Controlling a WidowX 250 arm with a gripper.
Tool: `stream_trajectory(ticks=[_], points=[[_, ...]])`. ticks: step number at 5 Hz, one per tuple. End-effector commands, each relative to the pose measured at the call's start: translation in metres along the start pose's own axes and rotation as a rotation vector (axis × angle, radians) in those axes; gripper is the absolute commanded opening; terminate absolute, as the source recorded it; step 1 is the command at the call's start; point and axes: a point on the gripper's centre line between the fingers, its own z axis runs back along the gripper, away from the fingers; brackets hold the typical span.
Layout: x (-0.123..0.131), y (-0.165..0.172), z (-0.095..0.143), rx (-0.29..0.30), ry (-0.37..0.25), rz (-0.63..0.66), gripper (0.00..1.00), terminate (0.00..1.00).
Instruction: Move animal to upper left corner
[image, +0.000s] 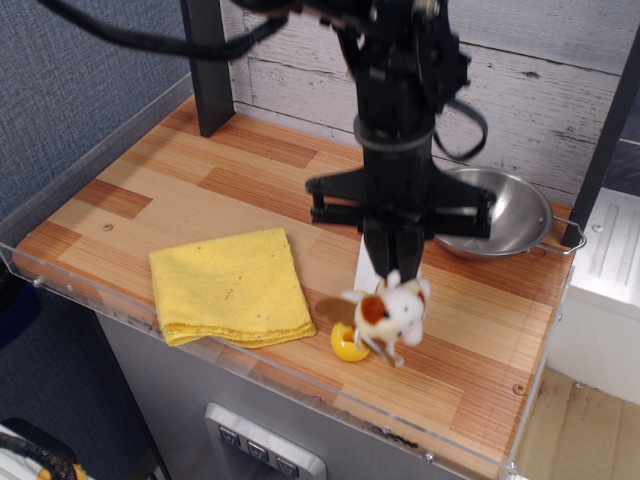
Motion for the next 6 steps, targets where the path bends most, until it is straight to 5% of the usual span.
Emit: stream_trajectory(ticks=[1,4,6], points=[[0.028,0.024,0.053,-0.012,-0.127,0.093,0.00,0.00],[0.090,0.096,0.076,0.036,-0.190,0.246,0.00,0.00],[0.120,0.141,0.056,0.091,-0.186,0.288,0.00,0.00]])
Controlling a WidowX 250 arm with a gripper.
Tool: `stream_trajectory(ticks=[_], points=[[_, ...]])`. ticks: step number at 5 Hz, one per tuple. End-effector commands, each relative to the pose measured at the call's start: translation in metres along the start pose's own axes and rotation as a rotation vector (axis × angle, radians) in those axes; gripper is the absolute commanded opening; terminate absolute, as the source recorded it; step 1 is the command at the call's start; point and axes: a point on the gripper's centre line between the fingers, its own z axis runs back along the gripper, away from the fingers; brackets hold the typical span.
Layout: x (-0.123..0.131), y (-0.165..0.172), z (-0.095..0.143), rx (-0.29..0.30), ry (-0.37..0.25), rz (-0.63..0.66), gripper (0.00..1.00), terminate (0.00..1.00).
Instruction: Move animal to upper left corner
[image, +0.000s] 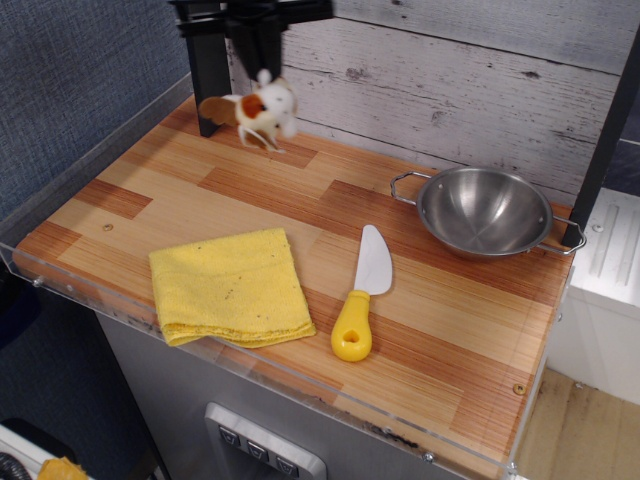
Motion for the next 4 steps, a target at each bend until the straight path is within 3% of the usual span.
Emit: stream_trajectory(ticks=[1,4], points=[[0.021,0.031,-0.013,0.041,-0.021,0.023,0.00,0.00],[0.056,0.066,-0.053,0.067,-0.003,0.100,0.00,0.00]])
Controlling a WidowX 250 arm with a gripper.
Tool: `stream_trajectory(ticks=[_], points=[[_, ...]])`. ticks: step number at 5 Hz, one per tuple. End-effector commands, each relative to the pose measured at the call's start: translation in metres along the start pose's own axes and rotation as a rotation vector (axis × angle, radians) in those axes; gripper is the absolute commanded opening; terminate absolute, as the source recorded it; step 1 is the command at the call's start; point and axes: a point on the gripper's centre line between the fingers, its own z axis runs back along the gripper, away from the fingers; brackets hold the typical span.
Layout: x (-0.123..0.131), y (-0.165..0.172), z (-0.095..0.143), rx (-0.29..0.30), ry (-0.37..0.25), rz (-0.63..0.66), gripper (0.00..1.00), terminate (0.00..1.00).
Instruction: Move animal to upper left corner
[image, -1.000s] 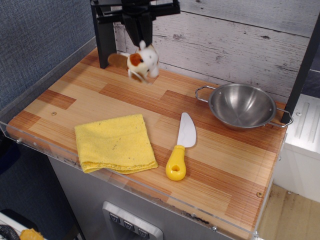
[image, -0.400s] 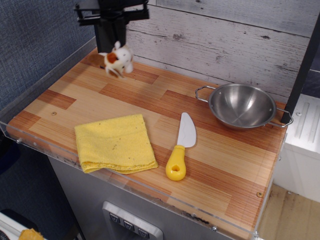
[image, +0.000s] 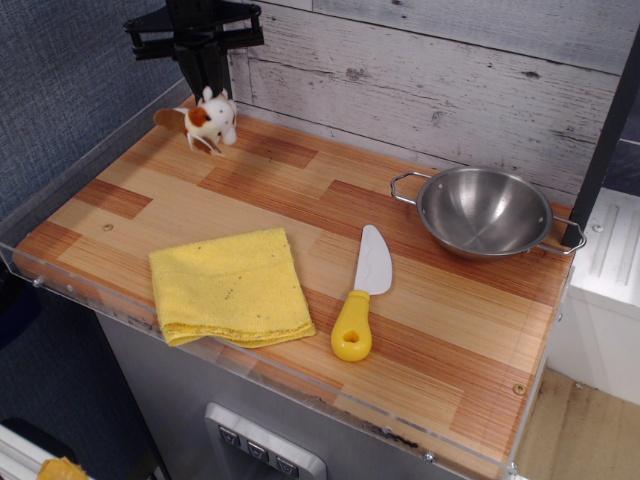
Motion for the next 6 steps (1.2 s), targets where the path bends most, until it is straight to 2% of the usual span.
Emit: stream_trajectory(ticks=[1,4,5,6], points=[[0.000,0.013,-0.005,-0.029,-0.034,0.051,0.00,0.00],[-0.016,0.005,-0.021,-0.033,-0.001,0.022,0.00,0.00],[-0.017,0.004,-0.019,-0.013,0.018,0.014,1.00,0.00],[-0.016,0.002,-0.017,-0.003,0.018,0.024,1.00,0.00]])
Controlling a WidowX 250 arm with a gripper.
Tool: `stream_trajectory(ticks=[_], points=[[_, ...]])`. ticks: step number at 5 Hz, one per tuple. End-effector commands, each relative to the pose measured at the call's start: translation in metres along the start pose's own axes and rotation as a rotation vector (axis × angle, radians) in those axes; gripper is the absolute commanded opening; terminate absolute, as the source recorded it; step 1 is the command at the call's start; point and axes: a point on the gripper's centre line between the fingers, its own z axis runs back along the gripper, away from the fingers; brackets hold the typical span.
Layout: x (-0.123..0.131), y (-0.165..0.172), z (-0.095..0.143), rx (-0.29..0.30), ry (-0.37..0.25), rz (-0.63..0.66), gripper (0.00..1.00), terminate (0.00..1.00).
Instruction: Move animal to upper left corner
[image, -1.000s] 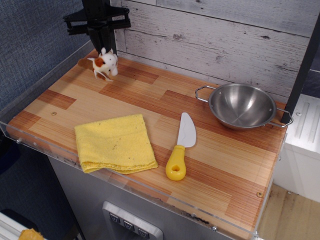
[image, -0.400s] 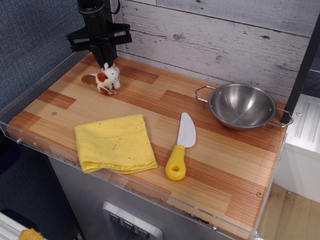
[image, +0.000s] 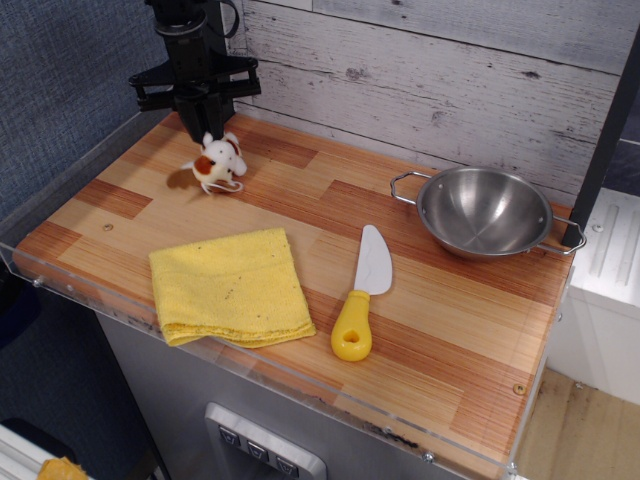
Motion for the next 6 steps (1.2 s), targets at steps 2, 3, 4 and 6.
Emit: stream_trajectory(ticks=[2,3,4,6], points=[[-0.001,-0.010,0.030,0.013,-0.060,0.006,1.00,0.00],[-0.003,-0.014,0.036,0.009,-0.065,0.003,1.00,0.00],[-0.005,-0.019,0.052,-0.009,-0.084,0.005,1.00,0.00],[-0.010,-0.030,0.108,-0.055,-0.153,-0.009,1.00,0.00]])
